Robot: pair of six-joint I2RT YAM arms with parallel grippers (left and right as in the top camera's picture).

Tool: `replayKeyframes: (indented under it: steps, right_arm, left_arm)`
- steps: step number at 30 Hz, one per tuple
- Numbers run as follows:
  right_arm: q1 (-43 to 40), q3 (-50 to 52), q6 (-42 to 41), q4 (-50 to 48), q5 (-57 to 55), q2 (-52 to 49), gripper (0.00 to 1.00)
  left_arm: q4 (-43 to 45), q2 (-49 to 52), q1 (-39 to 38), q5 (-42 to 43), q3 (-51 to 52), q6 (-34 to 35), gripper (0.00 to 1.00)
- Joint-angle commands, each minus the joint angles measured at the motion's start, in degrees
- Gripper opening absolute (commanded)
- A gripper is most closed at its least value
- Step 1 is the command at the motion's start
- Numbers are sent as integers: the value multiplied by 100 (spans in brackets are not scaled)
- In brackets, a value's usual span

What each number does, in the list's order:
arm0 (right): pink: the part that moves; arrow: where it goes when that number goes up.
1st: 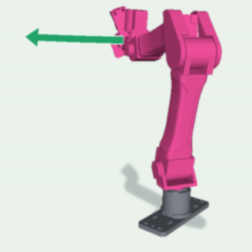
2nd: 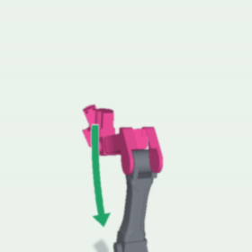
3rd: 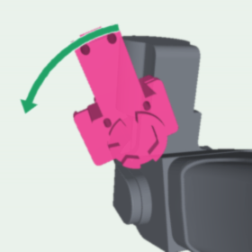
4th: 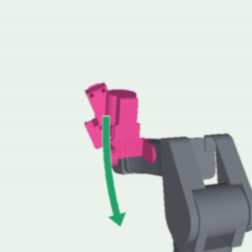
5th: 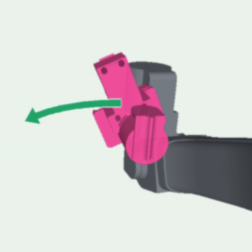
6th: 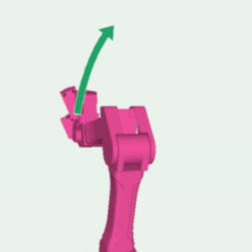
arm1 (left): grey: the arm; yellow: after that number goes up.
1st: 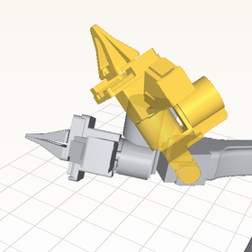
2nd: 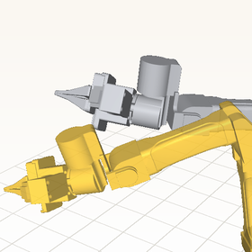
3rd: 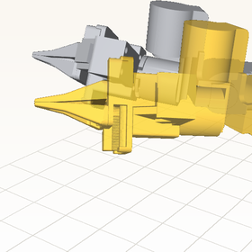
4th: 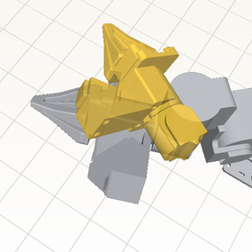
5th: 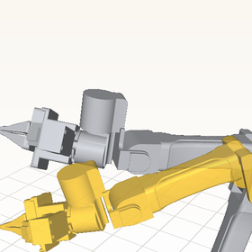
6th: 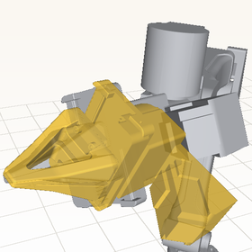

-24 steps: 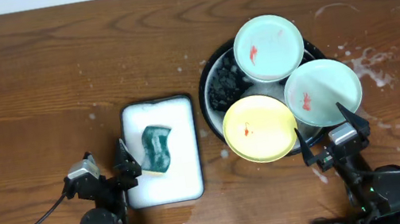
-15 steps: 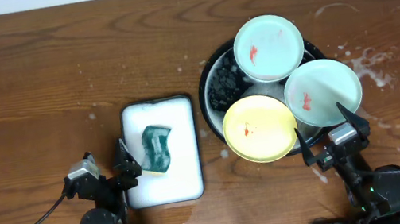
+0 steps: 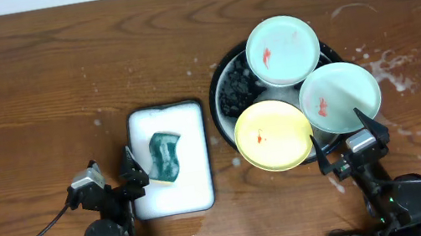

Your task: Clean dirty plates on tray and stack at the side

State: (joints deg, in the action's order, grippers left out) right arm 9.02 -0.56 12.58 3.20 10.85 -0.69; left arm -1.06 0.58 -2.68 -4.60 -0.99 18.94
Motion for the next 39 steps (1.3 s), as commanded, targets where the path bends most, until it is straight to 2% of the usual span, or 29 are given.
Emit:
replayKeyframes:
  steps: [1,15,18,23,26,28,33,36,39]
  right_arm:
    - [79,24,33,2,-11,-7,99]
    - [79,24,33,2,-11,-7,99]
    - [79,24,28,-2,107,-7,99]
    - [79,24,-166,-74,315,-7,99]
    - [79,13,-586,-568,938,-7,99]
    - [79,-144,-1099,-702,940,-7,99]
    - [79,-1283,-1272,125,586,-380,99]
    - [79,-2218,-1233,916,573,-1075,99]
    - [79,-3473,-1237,2020,656,-2225,99]
  left_arm:
    - [-267,-35,26,-52,76,-129,82]
    - [-278,-35,24,24,76,-87,83]
    - [-229,-24,24,470,76,-83,83]
    - [122,-24,24,1707,46,-22,83]
    - [153,-11,24,1882,-177,-24,82]
    - [155,74,26,1853,-448,-79,83]
    - [-201,1051,26,1853,-1602,-264,82]
    - [-1084,2124,24,1919,-2570,-269,82]
    - [-2127,3445,24,2282,-3696,-385,82]
